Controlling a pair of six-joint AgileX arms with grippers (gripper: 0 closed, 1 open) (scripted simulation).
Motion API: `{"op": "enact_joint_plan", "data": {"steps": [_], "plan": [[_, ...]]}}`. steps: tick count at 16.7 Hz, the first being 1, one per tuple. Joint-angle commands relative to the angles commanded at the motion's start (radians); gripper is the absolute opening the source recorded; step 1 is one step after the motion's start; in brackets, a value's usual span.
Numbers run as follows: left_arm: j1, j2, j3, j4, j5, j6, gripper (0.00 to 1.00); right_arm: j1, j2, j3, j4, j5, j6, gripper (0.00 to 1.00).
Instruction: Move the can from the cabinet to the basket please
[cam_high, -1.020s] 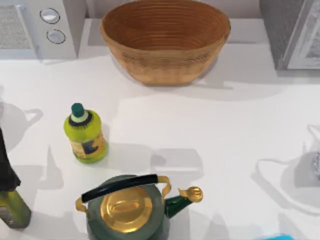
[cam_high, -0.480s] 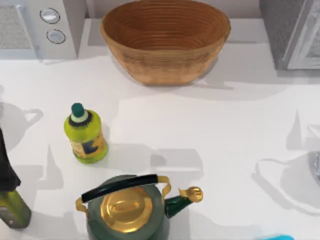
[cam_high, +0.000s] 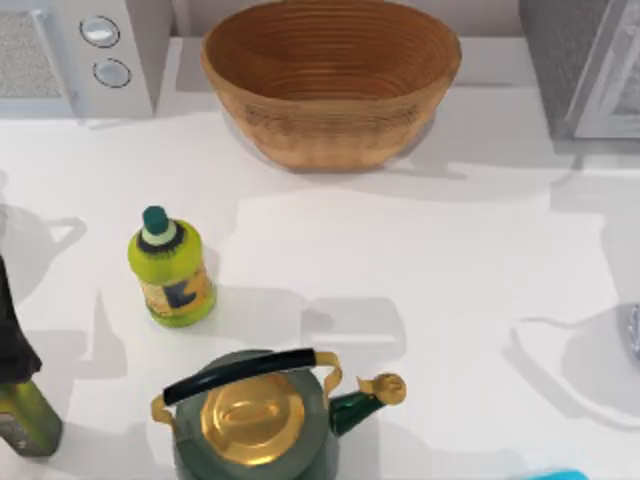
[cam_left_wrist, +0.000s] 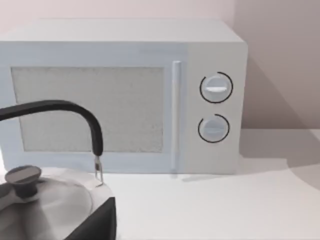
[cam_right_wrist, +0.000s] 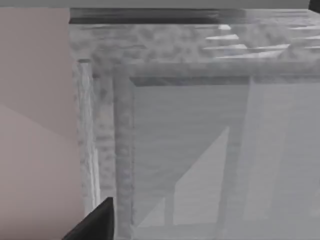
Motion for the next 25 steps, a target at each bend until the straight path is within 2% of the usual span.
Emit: {"op": "enact_joint_plan", "data": {"steps": [9, 18, 25], "plan": [[0.0, 0.0, 0.0, 0.0, 0.0, 0.0, 1.0, 0.091, 0.443, 0.29, -0.126, 0.056, 0.034, 1.0], [0.0, 0.0, 0.0, 0.0, 0.0, 0.0, 1.0, 0.102, 0.509, 0.291, -0.143, 0.069, 0.042, 1.0], [0.0, 0.0, 0.0, 0.0, 0.0, 0.0, 1.0, 0.28, 0.569, 0.34, -0.095, 0.247, 0.035, 1.0]]}}
